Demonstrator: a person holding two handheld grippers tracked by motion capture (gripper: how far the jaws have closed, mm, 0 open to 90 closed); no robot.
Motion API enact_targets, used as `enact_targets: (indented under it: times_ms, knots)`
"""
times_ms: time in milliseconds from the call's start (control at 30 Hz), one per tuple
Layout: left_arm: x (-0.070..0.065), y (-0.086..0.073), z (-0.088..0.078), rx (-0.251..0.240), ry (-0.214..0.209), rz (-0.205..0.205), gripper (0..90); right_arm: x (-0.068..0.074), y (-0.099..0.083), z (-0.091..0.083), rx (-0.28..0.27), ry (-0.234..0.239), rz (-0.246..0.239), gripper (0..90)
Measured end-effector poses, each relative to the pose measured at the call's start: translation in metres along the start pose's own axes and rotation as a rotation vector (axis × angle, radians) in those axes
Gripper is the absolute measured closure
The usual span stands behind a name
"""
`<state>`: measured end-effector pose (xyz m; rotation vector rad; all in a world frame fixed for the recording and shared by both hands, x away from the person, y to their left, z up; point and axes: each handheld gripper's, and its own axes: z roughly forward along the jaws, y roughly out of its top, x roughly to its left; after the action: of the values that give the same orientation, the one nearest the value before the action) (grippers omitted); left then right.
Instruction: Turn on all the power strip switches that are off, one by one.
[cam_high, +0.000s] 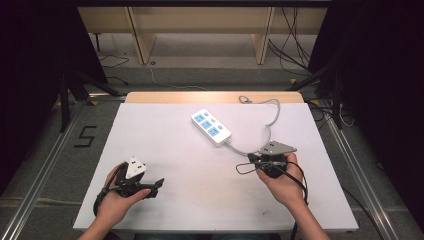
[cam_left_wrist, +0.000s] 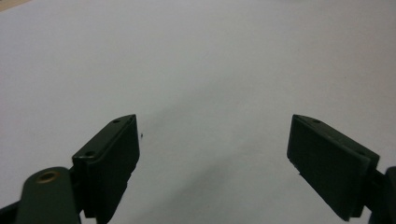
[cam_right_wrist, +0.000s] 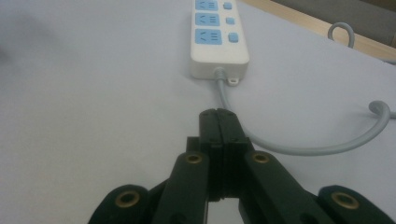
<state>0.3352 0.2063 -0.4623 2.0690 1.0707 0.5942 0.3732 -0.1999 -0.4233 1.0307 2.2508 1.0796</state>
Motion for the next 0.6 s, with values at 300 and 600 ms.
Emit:
enact_targets:
  times_ms: [300, 600]
  knots:
    - [-0.001, 0.0, 0.001, -0.002, -0.007, 0.004, 16.6, -0.003, 0.014, 0.012, 0.036, -0.003, -0.002, 90.0]
    - [-0.001, 0.0, 0.0, -0.001, -0.011, 0.009, 16.6, -0.004, 0.03, 0.027, 0.064, 0.009, -0.021, 90.0]
